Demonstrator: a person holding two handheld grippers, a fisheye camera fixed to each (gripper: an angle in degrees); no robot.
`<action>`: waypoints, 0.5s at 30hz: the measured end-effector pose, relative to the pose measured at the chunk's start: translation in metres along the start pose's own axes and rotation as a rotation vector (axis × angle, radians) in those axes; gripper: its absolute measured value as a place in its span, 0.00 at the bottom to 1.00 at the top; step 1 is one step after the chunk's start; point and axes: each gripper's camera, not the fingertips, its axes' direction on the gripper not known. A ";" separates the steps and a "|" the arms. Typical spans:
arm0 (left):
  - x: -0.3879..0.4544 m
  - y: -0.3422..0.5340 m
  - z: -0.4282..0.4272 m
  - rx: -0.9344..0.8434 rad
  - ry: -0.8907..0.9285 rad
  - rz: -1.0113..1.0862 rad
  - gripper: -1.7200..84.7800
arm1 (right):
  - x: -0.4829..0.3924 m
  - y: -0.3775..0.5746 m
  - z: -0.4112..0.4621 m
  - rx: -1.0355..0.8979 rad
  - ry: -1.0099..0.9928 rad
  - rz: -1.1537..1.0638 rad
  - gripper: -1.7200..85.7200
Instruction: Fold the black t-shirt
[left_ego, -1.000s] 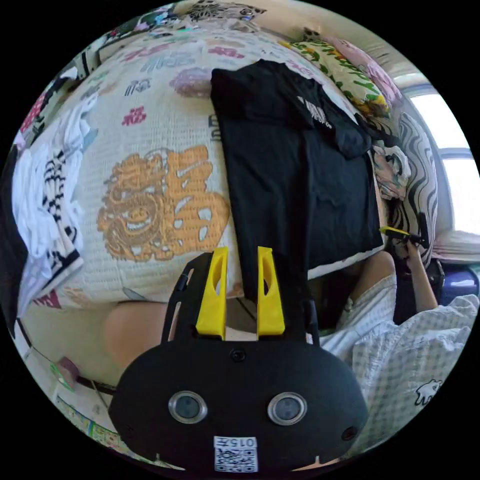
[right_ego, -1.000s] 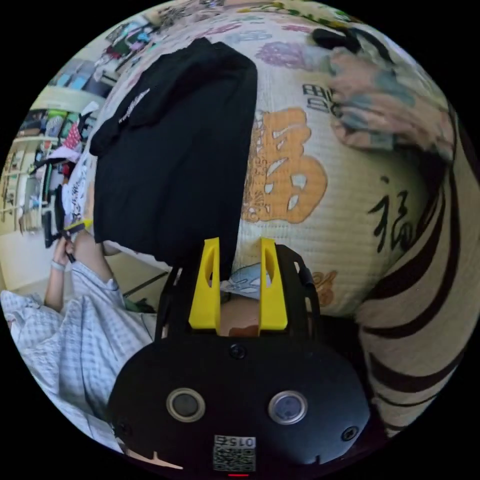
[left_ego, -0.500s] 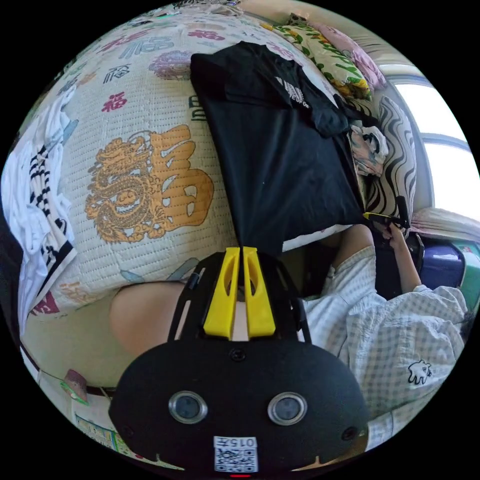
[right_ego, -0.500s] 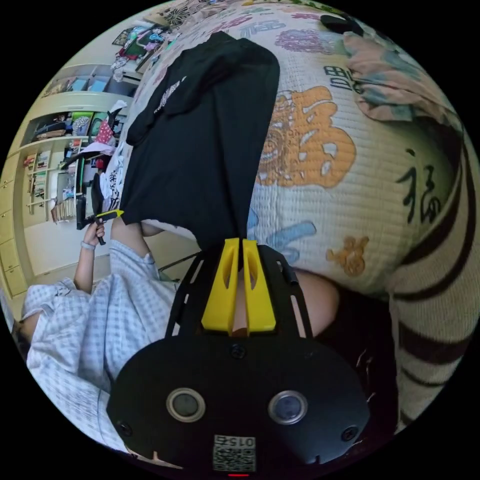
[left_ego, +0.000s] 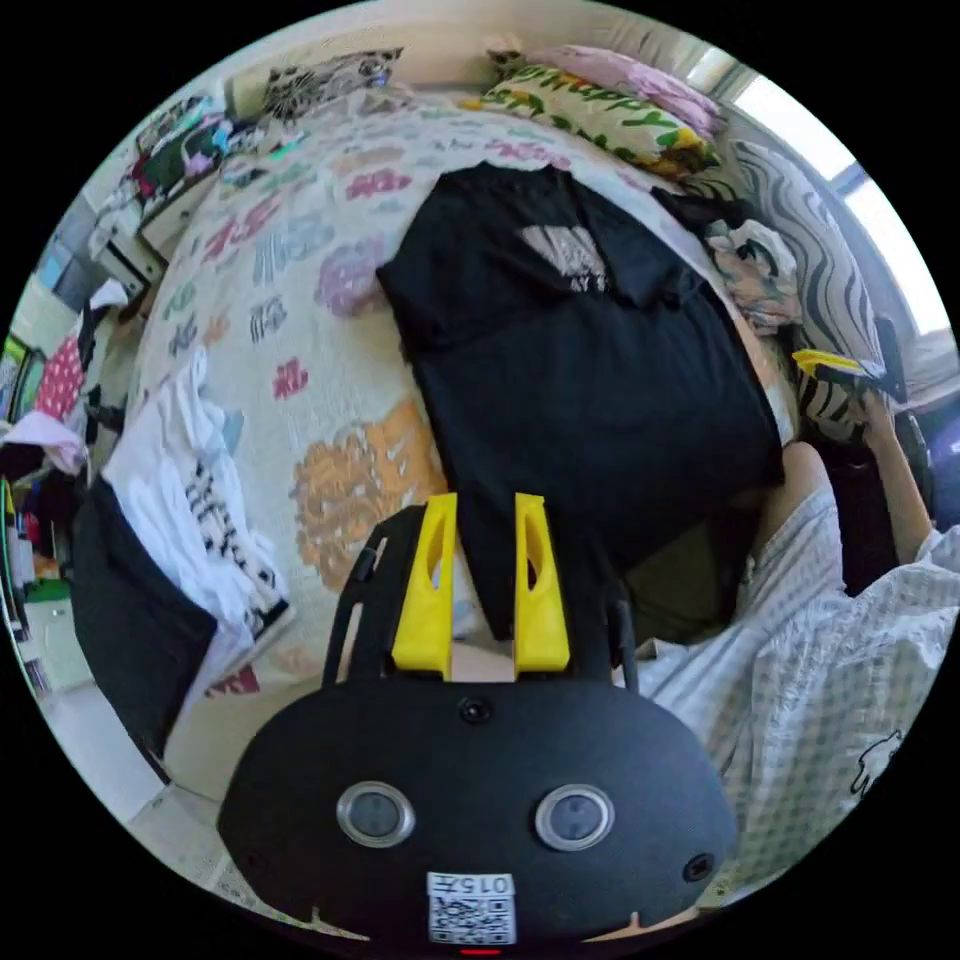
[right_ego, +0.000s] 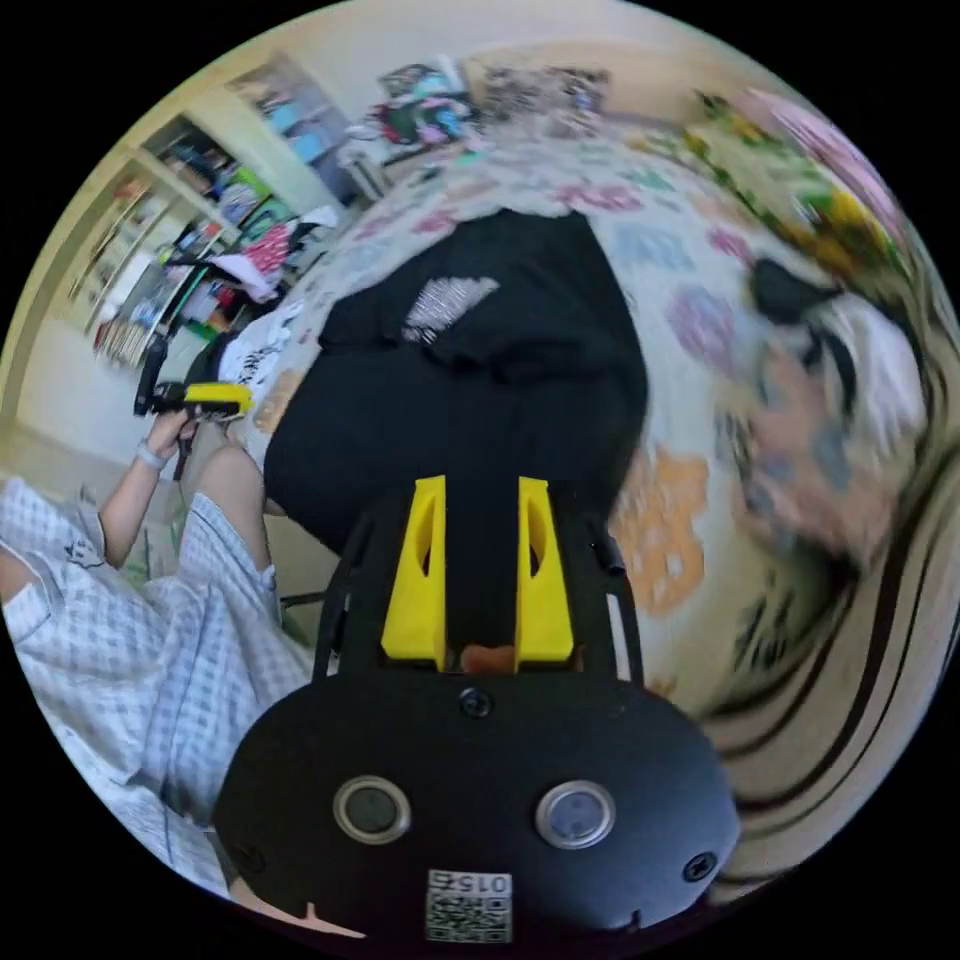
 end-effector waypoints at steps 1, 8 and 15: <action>0.012 -0.026 -0.011 0.079 -0.027 0.064 0.13 | -0.020 -0.029 0.000 0.041 0.006 -0.104 0.16; 0.065 -0.180 0.030 0.095 -0.105 0.333 0.13 | -0.101 -0.161 0.072 0.016 0.148 -0.422 0.18; 0.024 -0.204 0.023 0.044 -0.072 0.396 0.04 | -0.069 -0.203 0.082 -0.127 0.100 -0.339 0.02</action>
